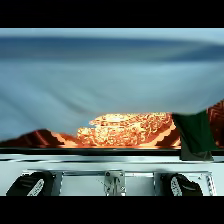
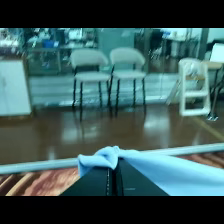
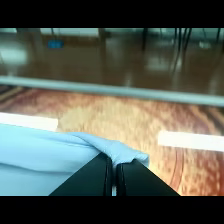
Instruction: Fold the shirts.
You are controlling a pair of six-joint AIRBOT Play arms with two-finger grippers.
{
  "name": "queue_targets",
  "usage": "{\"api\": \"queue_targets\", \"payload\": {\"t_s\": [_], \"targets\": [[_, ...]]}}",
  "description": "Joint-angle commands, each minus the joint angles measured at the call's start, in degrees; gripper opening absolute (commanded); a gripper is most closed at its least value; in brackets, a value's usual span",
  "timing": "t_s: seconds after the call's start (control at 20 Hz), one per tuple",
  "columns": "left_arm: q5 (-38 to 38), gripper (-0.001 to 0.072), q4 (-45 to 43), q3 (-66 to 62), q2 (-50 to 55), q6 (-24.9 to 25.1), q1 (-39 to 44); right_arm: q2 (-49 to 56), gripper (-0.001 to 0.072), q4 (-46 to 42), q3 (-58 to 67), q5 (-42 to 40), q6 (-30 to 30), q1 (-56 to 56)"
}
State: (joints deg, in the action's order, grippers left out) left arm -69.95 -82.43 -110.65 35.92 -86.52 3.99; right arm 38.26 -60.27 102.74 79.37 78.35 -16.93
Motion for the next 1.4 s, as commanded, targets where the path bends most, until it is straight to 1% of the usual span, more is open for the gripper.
{"api": "queue_targets", "payload": {"t_s": [0.0, 0.1, 0.15, 0.2, 0.35, 0.5, 0.6, 0.65, 0.8, 0.9, 0.95, 1.05, 1.25, 1.3, 1.35], "targets": [[-6.91, 0.004, -8.31, -0.02, 0.04, -0.31, -0.04, 1.81, 0.007, -4.04, 0.39, 14.62, 2.56, -0.04], [-7.74, 0.004, -12.15, 3.32, 0.81, 1.11, -0.04, 6.1, 0.007, -6.71, 0.22, 24.48, 2.78, -0.04], [-7.78, 0.004, -12.72, 6.03, 1.22, 2.14, -0.04, 8.59, 0.007, -8.0, -0.44, 26.88, 3.72, -0.04], [-7.69, 0.004, -12.74, 9.44, 1.88, 2.47, -0.04, 10.73, 0.0069, -8.48, -1.99, 26.8, 4.81, -0.04], [-7.1, 0.004, -12.76, 19.91, 5.73, 2.47, -0.04, 17.38, 0.007, -9.57, -9.51, 24.5, 4.44, -0.04], [-1.09, 0.004, -12.74, 27.19, 12.44, 2.45, -0.04, 25.44, 0.0069, -11.52, -16.96, 14.08, 3.32, 1.11], [3.96, 0.004, -12.72, 28.11, 18.82, 2.21, -0.04, 31.93, 0.0069, -11.41, -17.64, 4.87, 1.99, 4.0], [6.64, 0.004, -12.7, 28.11, 22.27, 1.99, -0.04, 35.12, 0.0069, -11.43, -17.64, -1.29, 1.14, 5.97], [11.93, 0.004, -12.66, 28.0, 31.1, -2.1, -0.04, 42.14, 0.007, -11.45, -17.64, -20.02, 1.75, 10.6], [12.81, 0.004, -11.96, 28.0, 36.24, -5.86, -0.04, 45.62, 0.0069, -11.45, -17.64, -28.96, 5.95, 12.31], [12.76, 0.004, -10.64, 28.0, 38.84, -6.67, -0.04, 47.36, 0.0069, -11.43, -17.64, -30.93, 8.17, 12.79], [12.76, 0.004, -6.21, 28.0, 43.67, -6.8, -0.02, 50.84, 0.007, -10.99, -17.64, -30.23, 10.43, 13.4], [11.89, 0.0042, 2.82, 28.0, 51.43, -6.82, -0.02, 57.22, 0.0074, -9.68, -17.64, -24.65, 10.56, 14.4], [10.91, 0.0072, 4.02, 28.0, 52.43, -6.8, -0.04, 57.66, 0.013, -9.14, -17.64, -24.28, 10.56, 14.4], [8.96, 0.0198, 3.93, 28.0, 52.85, -6.78, -0.09, 57.53, 0.036, -8.92, -17.57, -24.39, 10.54, 14.4]]}}
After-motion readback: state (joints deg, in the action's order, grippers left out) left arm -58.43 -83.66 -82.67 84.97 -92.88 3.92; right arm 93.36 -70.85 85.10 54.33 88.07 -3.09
